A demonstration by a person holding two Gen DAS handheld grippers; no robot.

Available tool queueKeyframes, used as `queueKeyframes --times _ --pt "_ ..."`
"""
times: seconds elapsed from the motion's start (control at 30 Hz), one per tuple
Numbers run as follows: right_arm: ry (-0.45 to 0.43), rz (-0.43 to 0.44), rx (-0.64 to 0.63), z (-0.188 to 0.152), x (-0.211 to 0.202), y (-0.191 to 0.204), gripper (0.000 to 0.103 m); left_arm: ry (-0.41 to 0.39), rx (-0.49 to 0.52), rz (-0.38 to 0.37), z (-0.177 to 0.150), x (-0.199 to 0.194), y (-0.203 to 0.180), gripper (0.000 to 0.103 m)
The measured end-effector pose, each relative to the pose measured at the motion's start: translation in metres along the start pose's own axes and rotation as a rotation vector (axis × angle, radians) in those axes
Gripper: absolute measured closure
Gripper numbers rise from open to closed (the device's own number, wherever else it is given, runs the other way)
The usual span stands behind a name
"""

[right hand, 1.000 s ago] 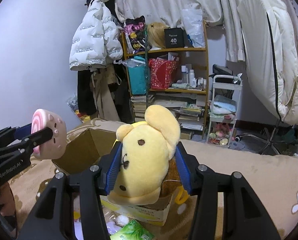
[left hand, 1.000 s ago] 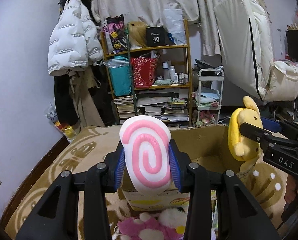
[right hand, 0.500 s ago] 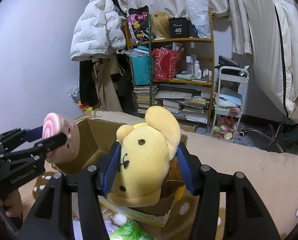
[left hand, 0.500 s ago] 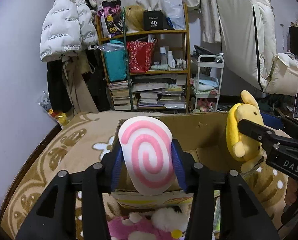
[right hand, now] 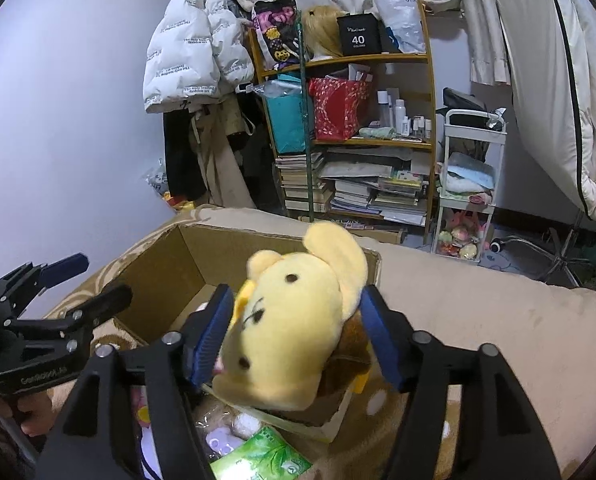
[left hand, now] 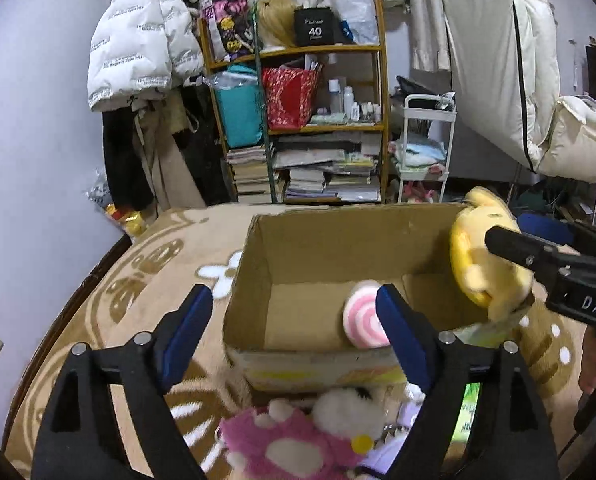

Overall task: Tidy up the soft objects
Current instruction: 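Withdraw both grippers from the box back toward the remaining toys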

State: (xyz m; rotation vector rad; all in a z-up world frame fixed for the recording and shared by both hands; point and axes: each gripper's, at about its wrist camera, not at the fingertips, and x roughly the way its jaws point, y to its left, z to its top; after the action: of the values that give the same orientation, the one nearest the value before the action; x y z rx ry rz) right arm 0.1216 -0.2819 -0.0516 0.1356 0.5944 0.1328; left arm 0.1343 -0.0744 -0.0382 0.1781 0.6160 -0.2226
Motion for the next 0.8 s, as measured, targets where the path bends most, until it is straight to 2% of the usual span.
queueKeyframes --times 0.1,0.17,0.23,0.37,0.43,0.8 --pt "-0.01 0.004 -0.004 -0.001 -0.006 0.003 0.021 0.008 -0.01 0.013 -0.002 -0.007 0.003 0.013" --pt "-0.012 0.003 -0.009 -0.001 -0.009 0.005 0.019 0.007 -0.025 0.015 -0.004 -0.014 0.006 0.012" --pt "-0.016 -0.001 -0.009 -0.002 -0.013 0.007 0.013 0.01 -0.032 0.019 -0.005 -0.021 0.007 0.011" --pt "-0.019 -0.006 0.001 -0.003 -0.027 0.011 0.01 0.011 -0.036 0.033 -0.011 -0.033 0.01 0.006" --pt "-0.026 -0.01 0.005 -0.003 -0.034 0.012 0.001 0.012 -0.044 0.035 -0.014 -0.041 0.012 0.005" --pt "-0.033 -0.04 0.014 -0.011 -0.071 0.025 0.0 0.039 -0.047 0.028 -0.026 -0.079 0.018 0.004"
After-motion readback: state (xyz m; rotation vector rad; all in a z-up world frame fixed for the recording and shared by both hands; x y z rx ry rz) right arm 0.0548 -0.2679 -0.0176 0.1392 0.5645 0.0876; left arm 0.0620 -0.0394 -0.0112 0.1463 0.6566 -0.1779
